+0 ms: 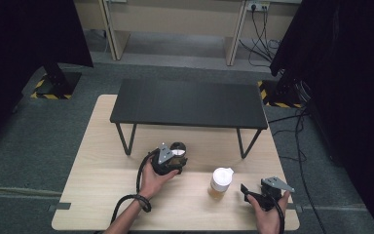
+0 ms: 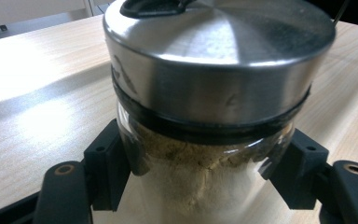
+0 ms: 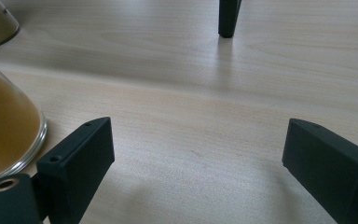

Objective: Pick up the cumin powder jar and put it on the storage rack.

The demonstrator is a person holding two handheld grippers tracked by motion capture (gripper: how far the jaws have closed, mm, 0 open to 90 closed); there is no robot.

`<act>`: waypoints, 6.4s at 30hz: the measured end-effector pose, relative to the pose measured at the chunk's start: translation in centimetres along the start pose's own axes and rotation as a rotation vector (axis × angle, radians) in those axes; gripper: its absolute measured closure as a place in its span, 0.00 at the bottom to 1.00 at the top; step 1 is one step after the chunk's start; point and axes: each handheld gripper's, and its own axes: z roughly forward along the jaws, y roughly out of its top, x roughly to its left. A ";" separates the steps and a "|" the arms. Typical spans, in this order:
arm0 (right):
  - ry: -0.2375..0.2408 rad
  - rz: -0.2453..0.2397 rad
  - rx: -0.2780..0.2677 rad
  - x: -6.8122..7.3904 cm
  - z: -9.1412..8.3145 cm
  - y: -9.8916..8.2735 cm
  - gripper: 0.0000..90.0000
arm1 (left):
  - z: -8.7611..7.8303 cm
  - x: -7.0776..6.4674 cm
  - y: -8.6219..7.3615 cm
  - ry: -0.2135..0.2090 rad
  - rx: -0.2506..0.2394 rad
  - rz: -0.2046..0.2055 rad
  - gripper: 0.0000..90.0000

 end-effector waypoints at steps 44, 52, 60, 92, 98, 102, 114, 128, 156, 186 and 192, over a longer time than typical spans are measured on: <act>-0.005 -0.013 0.003 0.2 0.0 0.1 0.10 | -12.5 -1.8 -0.1 0.000 -0.061 0.005 0.34; -0.007 -0.011 0.006 0.2 0.0 0.1 0.10 | -15.7 -2.0 -0.8 0.013 -0.064 0.015 0.34; -0.009 -0.021 0.005 0.4 0.1 0.1 0.10 | -17.7 -1.9 -1.9 0.030 -0.073 -0.010 0.34; -0.004 -0.022 -0.004 0.3 0.0 -0.1 0.10 | -21.4 -1.8 1.3 0.072 -0.124 -0.045 0.34; -0.002 -0.021 -0.004 0.2 -0.1 -0.1 0.10 | -20.8 -1.3 2.9 0.060 -0.132 -0.038 0.34; -0.001 -0.022 -0.003 0.2 0.0 -0.1 0.10 | -20.6 -1.1 3.7 0.055 -0.134 -0.040 0.34; 0.006 -0.014 -0.003 0.0 0.0 -0.1 0.10 | -19.9 0.9 7.2 0.062 -0.149 -0.037 0.34; 0.004 -0.022 -0.001 0.1 0.0 0.0 0.10 | -19.1 2.6 11.4 0.102 -0.143 -0.013 0.34; 0.000 -0.030 0.005 0.3 0.1 0.1 0.10 | -15.6 5.8 17.1 0.236 -0.098 0.020 0.34; -0.002 -0.037 0.008 0.4 0.1 0.1 0.10 | -10.0 9.6 17.7 0.344 -0.061 -0.046 0.34; -0.004 -0.044 0.009 0.4 0.1 0.1 0.10 | -9.6 9.8 17.6 0.339 -0.074 -0.064 0.34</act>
